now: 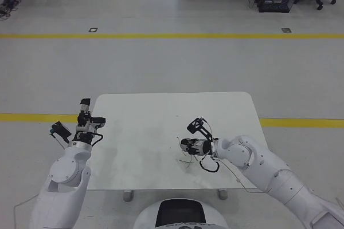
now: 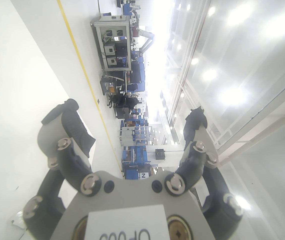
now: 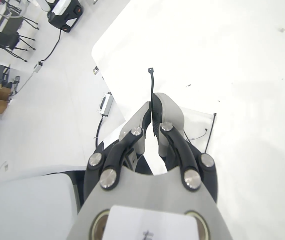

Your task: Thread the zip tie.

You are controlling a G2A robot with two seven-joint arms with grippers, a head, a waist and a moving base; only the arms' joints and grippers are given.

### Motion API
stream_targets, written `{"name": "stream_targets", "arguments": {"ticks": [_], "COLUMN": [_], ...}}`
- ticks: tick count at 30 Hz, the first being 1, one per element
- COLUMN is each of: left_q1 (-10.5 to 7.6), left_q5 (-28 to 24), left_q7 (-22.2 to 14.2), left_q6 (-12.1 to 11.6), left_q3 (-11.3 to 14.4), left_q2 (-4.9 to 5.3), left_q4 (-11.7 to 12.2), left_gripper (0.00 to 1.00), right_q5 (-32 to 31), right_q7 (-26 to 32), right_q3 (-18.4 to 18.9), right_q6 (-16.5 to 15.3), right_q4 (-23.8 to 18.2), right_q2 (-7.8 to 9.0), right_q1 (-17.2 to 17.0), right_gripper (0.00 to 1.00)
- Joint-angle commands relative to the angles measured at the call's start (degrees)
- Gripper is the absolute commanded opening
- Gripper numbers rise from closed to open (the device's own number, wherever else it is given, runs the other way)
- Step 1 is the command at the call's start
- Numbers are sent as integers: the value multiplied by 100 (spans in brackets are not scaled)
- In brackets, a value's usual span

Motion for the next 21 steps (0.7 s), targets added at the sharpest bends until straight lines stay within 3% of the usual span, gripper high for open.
{"name": "stream_targets", "arguments": {"ticks": [1,11,16,21], "left_q1": [0,0,0,0], "left_q5": [0,0,0,0], "left_q7": [0,0,0,0], "left_q6": [0,0,0,0], "left_q3": [0,0,0,0], "left_q2": [0,0,0,0], "left_q4": [0,0,0,0], "left_gripper": [100,100,100,100], "right_q5": [330,2222,2995,3352], "right_q7": [210,1277,1773,2141], "right_q3": [17,100,236,429], "right_q6": [0,0,0,0], "right_q4": [2,285,378,605], "right_q2": [27,95,10,-151], "right_q1": [80,472,491,436], "right_gripper": [0,0,0,0]}}
